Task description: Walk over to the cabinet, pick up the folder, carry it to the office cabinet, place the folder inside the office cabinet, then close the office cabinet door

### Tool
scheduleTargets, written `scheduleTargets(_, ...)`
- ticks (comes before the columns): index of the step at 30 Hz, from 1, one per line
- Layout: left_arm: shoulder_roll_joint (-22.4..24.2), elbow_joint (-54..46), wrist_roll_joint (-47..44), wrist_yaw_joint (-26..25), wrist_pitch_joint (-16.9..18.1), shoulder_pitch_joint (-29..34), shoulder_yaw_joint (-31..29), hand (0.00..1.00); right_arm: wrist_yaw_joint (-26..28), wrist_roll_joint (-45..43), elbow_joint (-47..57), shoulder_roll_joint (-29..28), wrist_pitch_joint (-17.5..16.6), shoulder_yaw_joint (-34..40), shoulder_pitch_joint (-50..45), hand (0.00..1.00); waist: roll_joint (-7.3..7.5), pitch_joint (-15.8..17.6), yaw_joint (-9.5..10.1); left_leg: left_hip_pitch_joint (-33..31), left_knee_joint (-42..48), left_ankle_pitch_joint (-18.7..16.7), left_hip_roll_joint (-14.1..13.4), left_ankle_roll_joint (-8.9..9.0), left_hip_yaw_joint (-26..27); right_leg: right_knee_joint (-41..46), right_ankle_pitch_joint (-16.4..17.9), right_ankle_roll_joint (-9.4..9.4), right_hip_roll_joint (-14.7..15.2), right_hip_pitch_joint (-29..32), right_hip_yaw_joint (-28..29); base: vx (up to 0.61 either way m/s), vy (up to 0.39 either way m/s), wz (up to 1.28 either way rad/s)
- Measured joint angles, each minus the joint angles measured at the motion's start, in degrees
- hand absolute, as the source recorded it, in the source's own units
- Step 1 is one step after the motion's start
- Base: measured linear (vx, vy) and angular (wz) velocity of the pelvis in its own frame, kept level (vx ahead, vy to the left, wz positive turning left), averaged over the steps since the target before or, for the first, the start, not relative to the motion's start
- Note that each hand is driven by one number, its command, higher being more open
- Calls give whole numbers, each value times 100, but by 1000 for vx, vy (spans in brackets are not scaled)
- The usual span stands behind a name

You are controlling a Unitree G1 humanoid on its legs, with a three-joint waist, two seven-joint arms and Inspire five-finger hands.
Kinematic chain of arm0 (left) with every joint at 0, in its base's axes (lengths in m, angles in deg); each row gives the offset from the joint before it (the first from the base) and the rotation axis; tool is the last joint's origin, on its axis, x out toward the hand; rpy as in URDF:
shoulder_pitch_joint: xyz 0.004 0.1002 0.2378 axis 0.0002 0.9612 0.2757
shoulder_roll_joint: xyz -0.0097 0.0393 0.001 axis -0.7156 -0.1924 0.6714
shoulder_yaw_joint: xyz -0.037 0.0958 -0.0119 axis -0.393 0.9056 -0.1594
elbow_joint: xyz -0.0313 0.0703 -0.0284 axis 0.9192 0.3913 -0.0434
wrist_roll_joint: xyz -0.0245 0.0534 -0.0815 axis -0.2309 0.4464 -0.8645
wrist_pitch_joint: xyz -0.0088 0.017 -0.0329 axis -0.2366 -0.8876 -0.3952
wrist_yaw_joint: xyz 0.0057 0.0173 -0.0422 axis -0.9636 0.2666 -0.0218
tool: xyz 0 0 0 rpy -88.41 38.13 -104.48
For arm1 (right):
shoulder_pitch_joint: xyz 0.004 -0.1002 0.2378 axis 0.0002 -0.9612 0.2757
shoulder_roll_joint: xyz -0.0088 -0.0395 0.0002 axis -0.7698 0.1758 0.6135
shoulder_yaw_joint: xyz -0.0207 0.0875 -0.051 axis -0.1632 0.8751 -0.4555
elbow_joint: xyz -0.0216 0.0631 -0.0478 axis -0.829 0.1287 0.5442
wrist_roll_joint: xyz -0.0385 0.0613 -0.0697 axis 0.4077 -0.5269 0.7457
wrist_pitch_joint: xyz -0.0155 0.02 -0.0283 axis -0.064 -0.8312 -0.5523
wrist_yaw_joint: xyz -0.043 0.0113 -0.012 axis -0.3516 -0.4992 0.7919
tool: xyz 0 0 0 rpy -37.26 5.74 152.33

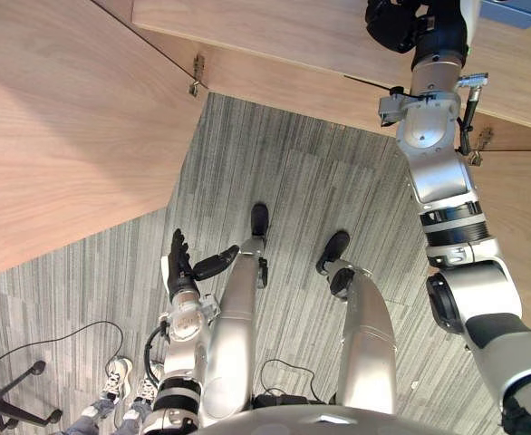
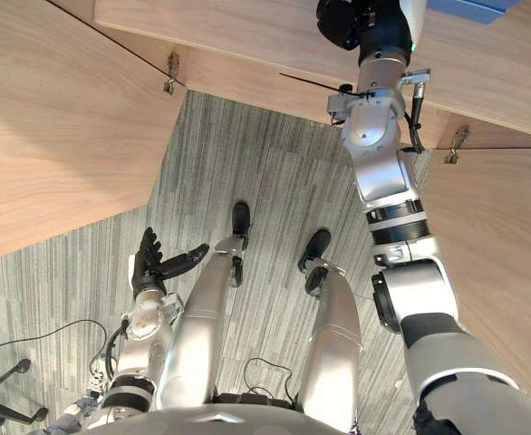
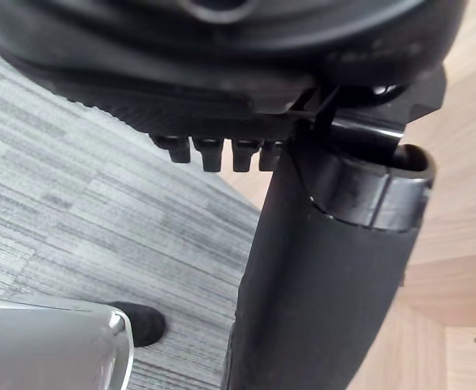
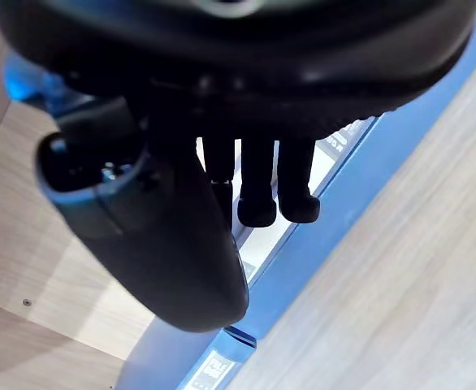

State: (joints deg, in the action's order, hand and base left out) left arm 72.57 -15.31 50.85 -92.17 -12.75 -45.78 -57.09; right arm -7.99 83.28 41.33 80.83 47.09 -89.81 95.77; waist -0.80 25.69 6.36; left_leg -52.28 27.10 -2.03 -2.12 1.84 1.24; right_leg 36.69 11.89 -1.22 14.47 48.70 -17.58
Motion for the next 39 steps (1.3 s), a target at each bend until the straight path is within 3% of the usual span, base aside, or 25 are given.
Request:
scheduleTargets(7, 0, 1, -6, -2, 1, 0, 0, 100, 62, -61, -98, 89, 0, -1, -52, 0, -2, -1, 31, 1, -48, 18, -1, -1, -13, -27, 0, 0, -11, 0, -8, 0, -1, 1)
scheduleTargets(15, -4, 190, -26, -23, 7, 0, 0, 100, 84, -80, -887, 135, 37, -11, 342, 0, -27, -15, 46, 0, -192, 136, 4, 35, -72, -58, -5, 8, -13, 4, -85, -2, -18, 5)
scheduleTargets(22, 2, 226, -38, -54, 10, 0, 0, 100, 82, -656, -1629, 123, 163, -11, 812, 0, -53, -30, 46, -68, -191, 182, 10, 39, -131, -54, -18, 30, -16, 36, -143, -7, -5, 2)
scheduleTargets(27, 9, 218, -73, -60, 10, 0, 14, 100, 67, -967, -1625, 106, 187, -11, 856, 0, -54, -30, 9, -99, -97, 184, 5, 42, -146, -3, -19, 33, -18, 36, -145, -2, -3, 1)
scheduleTargets(31, 20, 204, -71, -46, -41, -1, 15, 100, 36, -959, -805, 61, 208, -9, 480, 0, -54, -30, -46, -174, 182, 96, -82, -54, -25, 113, -4, 55, -51, 29, -118, -23, 0, -6)
scheduleTargets(36, 18, 204, -19, 64, -210, 11, -3, 100, -56, -907, 1263, -149, -30, -7, -1109, 0, -54, -31, -72, 42, 694, -290, -163, -71, 91, 446, 174, 46, -41, -207, 51, -58, -7, -14)
scheduleTargets(39, 18, 224, 22, 141, -291, 13, 0, 100, 13, -907, 1893, -489, -193, -28, -2145, 0, -52, -33, -124, 326, 864, -475, -206, -110, 156, 537, 277, 30, -37, -514, 102, -59, -29, -11)
